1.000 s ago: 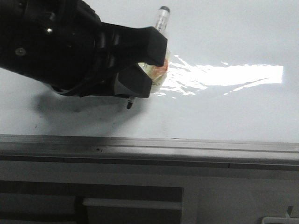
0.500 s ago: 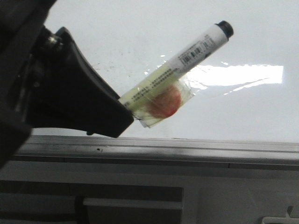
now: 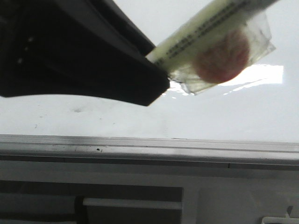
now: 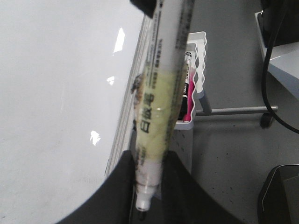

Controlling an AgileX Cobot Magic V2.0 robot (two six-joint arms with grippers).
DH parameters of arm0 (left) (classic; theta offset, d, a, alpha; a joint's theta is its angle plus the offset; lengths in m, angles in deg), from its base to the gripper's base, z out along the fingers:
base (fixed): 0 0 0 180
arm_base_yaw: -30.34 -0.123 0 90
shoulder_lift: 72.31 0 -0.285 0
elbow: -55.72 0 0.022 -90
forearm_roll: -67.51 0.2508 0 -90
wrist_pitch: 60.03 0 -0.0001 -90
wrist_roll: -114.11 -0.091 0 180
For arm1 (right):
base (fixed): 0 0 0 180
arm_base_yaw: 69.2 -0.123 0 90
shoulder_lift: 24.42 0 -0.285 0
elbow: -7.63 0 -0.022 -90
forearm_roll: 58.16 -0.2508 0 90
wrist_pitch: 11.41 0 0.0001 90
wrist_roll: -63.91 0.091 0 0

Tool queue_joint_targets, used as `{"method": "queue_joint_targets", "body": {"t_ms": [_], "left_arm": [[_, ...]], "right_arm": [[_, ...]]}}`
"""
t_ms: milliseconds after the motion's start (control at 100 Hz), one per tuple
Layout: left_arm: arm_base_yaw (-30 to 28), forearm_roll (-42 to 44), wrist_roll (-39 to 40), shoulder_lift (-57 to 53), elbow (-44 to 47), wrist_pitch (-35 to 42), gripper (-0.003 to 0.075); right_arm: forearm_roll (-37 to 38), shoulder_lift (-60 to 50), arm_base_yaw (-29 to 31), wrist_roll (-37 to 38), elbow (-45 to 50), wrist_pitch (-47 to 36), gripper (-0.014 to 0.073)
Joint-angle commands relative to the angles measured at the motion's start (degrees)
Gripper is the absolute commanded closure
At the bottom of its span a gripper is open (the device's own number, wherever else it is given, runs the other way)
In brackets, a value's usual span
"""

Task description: Write number 5 on whiteboard

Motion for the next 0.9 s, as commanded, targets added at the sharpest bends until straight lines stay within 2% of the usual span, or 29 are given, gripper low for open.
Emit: {"method": "queue_joint_targets", "body": {"t_ms": [0,140,310,370,520,660,820,890], "left_arm": [[0.5,-0.6,0.4,-1.2,-1.6,5.5,0.0741],[0.5,-0.6,0.4,-1.2,-1.6,5.5,0.0741],[0.5,-0.6,0.4,-1.2,-1.6,5.5,0.0741],[0.5,-0.6,0.4,-1.2,-1.6,5.5,0.0741],[0.5,-0.6,0.4,-1.2,-1.6,5.5,0.0741],[0.5,-0.8,0.4,-1.2,-1.6,5.5,0.0741],[0.4,-1.0,0.7,-1.2,-1.6,5.7,0.0731],[0.4,-1.3,1.0,-1.2,-1.6,5.7,0.0656]], "right_arm": [[-2.0,1.9,-1.2,-0.8,-1.9,-6.3,0.0205],[-2.0,4.6,-1.3,-0.8,-1.9,-10.4,0.0205],[-2.6,7.6,-1.3,-0.8,-1.9,-7.6,0.0217],[-3.1,8.5,-1.3,-0.7,-1.9,-6.7,0.0256],[-5.3,9.5,-1.3,-0.7,-1.9,-7.4,0.0445],[-5.4,9.3,-1.3,-0.7,-1.9,-7.8,0.0665],[-5.4,9.3,-1.3,-0.7,-1.9,-7.6,0.0655],[-5.3,9.3,-1.3,-0.7,-1.9,-8.3,0.0655]]}}
